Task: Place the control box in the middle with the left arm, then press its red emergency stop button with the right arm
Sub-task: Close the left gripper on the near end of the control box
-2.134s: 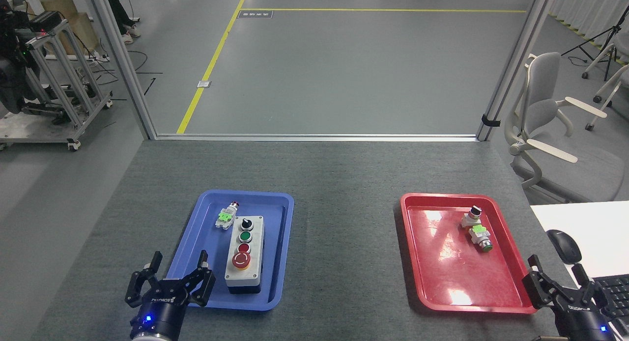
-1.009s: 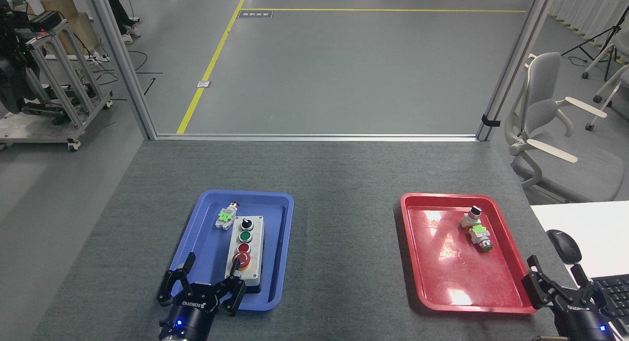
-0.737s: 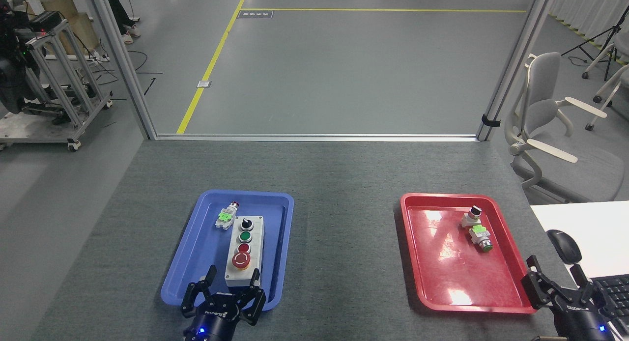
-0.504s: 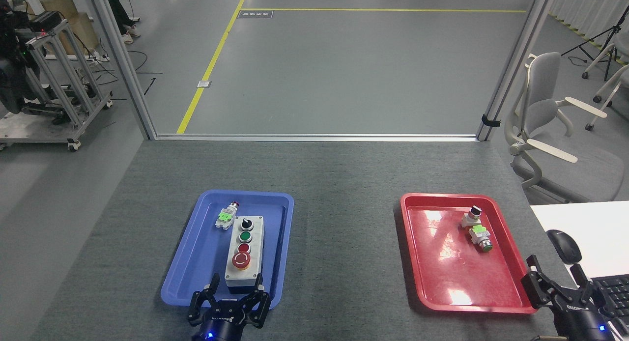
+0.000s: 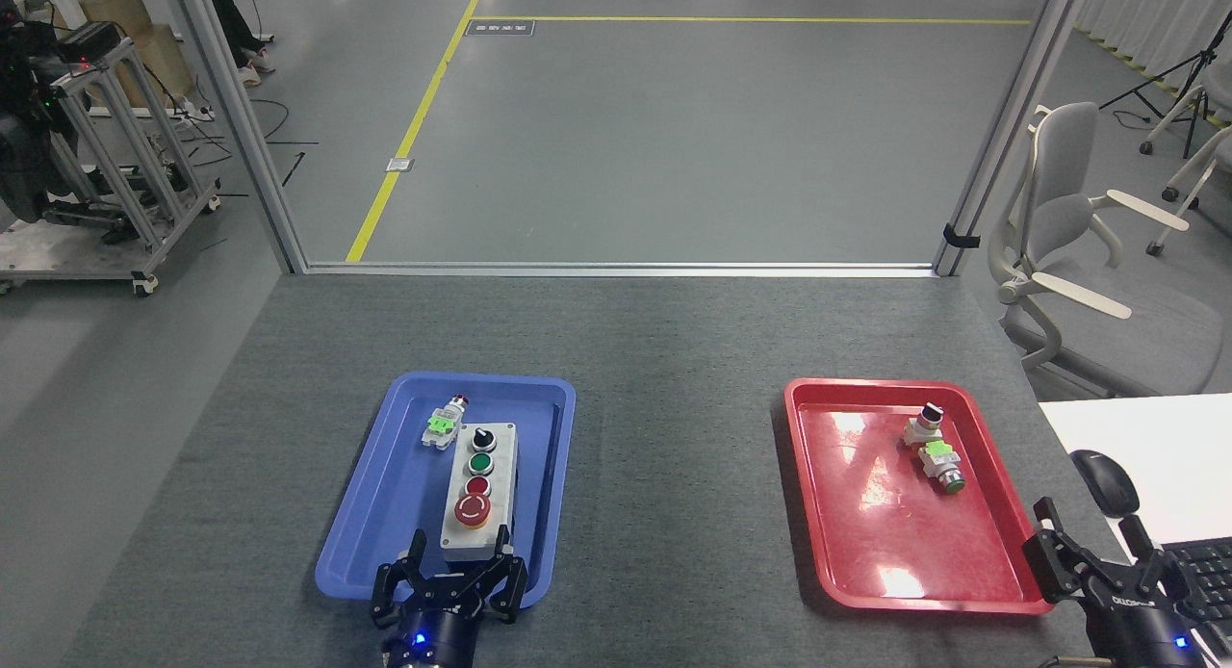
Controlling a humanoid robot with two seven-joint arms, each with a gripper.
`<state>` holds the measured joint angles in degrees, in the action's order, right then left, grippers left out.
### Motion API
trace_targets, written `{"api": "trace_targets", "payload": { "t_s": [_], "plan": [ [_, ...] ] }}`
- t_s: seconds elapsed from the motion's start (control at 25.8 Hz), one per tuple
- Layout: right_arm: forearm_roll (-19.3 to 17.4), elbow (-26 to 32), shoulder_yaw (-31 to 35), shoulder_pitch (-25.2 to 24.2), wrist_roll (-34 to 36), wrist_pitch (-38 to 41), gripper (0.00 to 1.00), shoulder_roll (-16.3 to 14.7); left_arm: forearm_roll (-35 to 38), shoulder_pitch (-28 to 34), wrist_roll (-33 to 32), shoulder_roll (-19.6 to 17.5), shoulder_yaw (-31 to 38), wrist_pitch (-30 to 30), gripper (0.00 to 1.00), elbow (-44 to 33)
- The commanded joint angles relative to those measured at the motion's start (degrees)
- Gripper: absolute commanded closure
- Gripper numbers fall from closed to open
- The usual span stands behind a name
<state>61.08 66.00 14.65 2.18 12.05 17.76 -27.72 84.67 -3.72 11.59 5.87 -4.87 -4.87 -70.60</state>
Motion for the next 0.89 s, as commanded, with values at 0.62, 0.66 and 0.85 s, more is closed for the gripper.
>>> {"api": "trace_targets", "payload": {
  "t_s": [0.62, 0.66, 0.85],
  "plan": [
    [0.00, 0.00, -0.06, -0.16, -0.01, -0.01, 0.00, 0.12, -0.12, -8.06, 2.91, 0.72, -0.14, -0.40, 0.00, 15.05],
    [0.00, 0.00, -0.06, -0.16, -0.01, -0.01, 0.00, 0.12, -0.21, -8.23, 3.44, 0.72, -0.14, -0.49, 0.01, 15.40],
    [0.00, 0.00, -0.06, -0.16, -0.01, -0.01, 0.00, 0.03, -1.18, -9.20, 8.97, 0.63, -0.05, -1.99, 0.37, 15.84]
  ]
}}
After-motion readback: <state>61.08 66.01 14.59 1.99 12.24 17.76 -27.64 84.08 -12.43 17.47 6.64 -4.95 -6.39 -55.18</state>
